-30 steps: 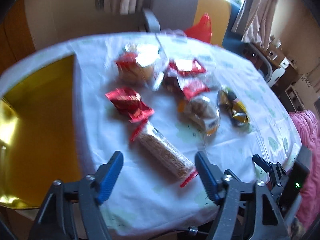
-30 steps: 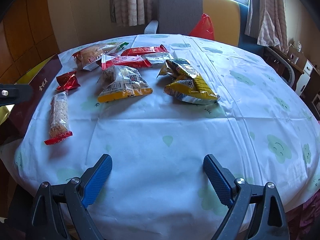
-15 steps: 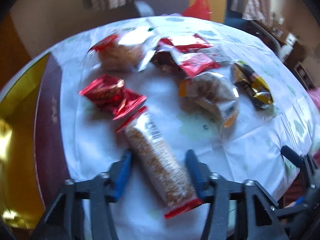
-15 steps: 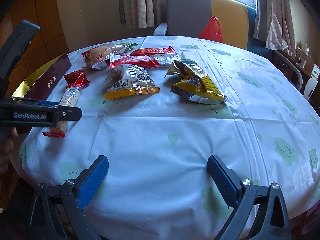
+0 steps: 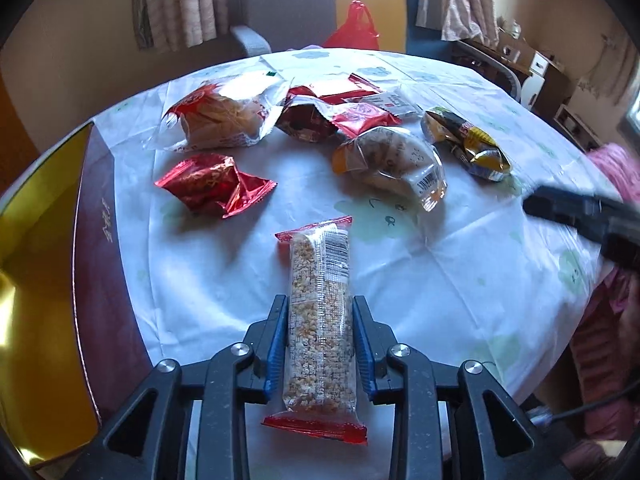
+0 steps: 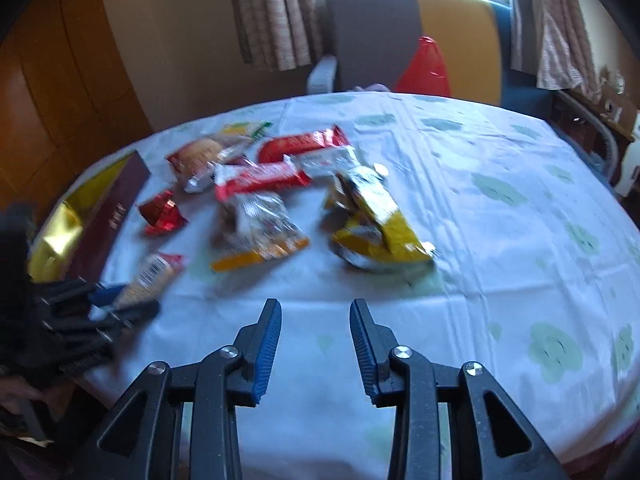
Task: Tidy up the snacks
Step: 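Grasp the granola bar with the left gripper while the right gripper reaches for a red candy, then carry the granola bar into the gold tin and release it while the right gripper holds the red candy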
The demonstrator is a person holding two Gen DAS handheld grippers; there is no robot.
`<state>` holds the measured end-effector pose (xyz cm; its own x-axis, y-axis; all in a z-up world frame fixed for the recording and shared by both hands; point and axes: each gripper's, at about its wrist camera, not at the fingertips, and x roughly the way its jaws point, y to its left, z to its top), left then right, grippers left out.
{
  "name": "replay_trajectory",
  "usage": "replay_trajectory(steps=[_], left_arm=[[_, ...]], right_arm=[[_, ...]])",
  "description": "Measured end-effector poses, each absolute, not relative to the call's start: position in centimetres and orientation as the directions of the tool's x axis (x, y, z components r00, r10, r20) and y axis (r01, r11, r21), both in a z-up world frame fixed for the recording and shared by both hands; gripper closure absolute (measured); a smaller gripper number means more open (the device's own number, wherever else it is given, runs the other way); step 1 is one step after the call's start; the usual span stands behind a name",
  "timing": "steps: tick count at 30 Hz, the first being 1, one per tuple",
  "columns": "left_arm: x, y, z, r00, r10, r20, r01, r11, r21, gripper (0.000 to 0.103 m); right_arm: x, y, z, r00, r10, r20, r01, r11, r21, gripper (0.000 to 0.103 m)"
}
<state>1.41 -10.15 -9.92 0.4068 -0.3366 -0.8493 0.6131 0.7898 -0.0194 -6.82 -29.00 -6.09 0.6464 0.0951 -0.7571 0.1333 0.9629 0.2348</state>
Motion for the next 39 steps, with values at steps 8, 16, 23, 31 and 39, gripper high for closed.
replay_trajectory(steps=[8,16,23,31,39], left_arm=[[0.5,-9.3,-8.7,0.395,-0.402,-0.826,0.635,0.769,-0.070,0.074],[-2.0,-4.2,-3.5,0.424,-0.533,-0.732,0.692,0.712,-0.118,0.074],[-0.7,3.1,-1.4,0.495,-0.526,-0.692,0.574,0.796,-0.195,0.073],[3.1,8.6,-0.7,0.590,-0.444,-0.674,0.383,0.889,-0.251,0.073],[10.0,9.3,-2.5,0.564,-0.390,-0.728,0.180,0.918,-0.353,0.073]], right_arm=[[-2.1,-27.1,-4.0,0.631,0.272,-0.726,0.015,0.932,0.362,0.067],[3.8,-21.7,-3.9,0.537,0.420,-0.731,-0.236,0.907,0.348,0.057],[10.3,-16.2,-6.2,0.458,0.407,-0.790,-0.338,0.902,0.269,0.036],[13.6,-13.4,-9.2,0.430,0.325,-0.842,-0.361,0.917,0.169,0.062],[7.1,-14.3,-9.2,0.435,0.326,-0.839,-0.341,0.922,0.181,0.064]])
